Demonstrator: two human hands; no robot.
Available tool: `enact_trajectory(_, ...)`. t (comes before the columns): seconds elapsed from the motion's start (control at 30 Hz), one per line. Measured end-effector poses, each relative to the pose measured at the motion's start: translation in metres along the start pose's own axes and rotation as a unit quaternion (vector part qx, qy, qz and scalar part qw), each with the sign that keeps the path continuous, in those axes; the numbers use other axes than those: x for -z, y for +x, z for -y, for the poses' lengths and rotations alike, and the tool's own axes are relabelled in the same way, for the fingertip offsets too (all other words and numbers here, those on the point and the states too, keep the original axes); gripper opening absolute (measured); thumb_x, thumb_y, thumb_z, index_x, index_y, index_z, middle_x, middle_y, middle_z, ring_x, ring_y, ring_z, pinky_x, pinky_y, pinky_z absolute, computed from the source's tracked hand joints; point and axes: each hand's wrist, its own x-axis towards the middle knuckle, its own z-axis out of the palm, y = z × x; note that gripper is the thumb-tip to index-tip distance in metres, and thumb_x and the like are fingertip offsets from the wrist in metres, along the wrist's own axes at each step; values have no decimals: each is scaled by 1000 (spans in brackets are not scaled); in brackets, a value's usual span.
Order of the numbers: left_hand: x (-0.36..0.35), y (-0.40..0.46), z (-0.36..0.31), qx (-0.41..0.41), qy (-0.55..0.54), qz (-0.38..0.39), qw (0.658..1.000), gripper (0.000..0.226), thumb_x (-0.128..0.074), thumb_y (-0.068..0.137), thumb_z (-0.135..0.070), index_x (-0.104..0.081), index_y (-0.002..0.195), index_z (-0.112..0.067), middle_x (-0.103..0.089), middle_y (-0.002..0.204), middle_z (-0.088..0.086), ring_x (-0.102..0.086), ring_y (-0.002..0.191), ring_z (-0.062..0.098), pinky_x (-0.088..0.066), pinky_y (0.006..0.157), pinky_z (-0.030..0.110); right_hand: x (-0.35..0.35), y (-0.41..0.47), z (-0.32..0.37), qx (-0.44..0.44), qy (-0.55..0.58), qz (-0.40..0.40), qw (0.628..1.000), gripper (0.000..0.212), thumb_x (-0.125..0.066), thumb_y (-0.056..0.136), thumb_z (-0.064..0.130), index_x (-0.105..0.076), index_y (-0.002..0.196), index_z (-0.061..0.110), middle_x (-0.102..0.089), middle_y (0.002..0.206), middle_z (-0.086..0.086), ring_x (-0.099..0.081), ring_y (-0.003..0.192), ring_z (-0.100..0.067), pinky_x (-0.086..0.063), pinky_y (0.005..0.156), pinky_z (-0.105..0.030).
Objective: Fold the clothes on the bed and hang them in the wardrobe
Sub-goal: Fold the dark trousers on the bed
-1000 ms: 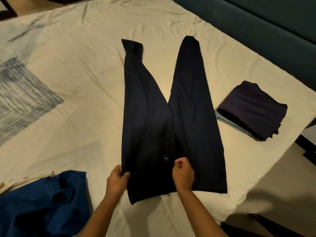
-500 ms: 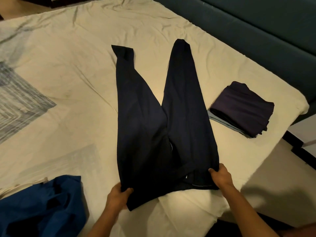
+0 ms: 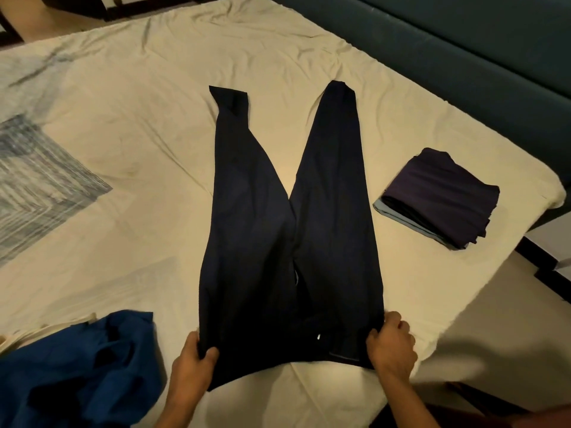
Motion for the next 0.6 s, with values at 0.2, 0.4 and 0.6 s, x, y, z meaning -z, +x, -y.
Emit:
enact_trajectory(0.2, 5, -23, -21, -95, -94, 56, 989, 16, -65, 90, -7, -54, 93, -18, -64, 78, 9, -62, 73, 24, -49, 66, 35, -12, -96, 100, 283, 95, 81, 951, 36, -57, 92, 52, -60, 118, 27, -66, 111, 5, -62, 104, -20, -48, 85, -34)
enact_trajectory(0.4, 29, -9, -32, -65, -253, 259, 930, 37, -60, 91, 8, -68, 112, -22, -71, 104, 16, -66, 101, 30, -53, 89, 41, -13, -127, 184, 272, 9, 267, 925, 48, -47, 94, 54, -57, 120, 15, -62, 122, -9, -59, 110, -30, -47, 88, -36)
enact_trajectory(0.6, 36, 35, -57, 17, -299, 171, 939, 34, -46, 104, -35, -70, 115, -15, -74, 105, 12, -67, 105, 34, -56, 83, 41, -14, -146, 182, 372, -82, 175, 908, 27, -52, 93, 34, -59, 113, 18, -65, 110, -12, -63, 102, -32, -49, 80, -38)
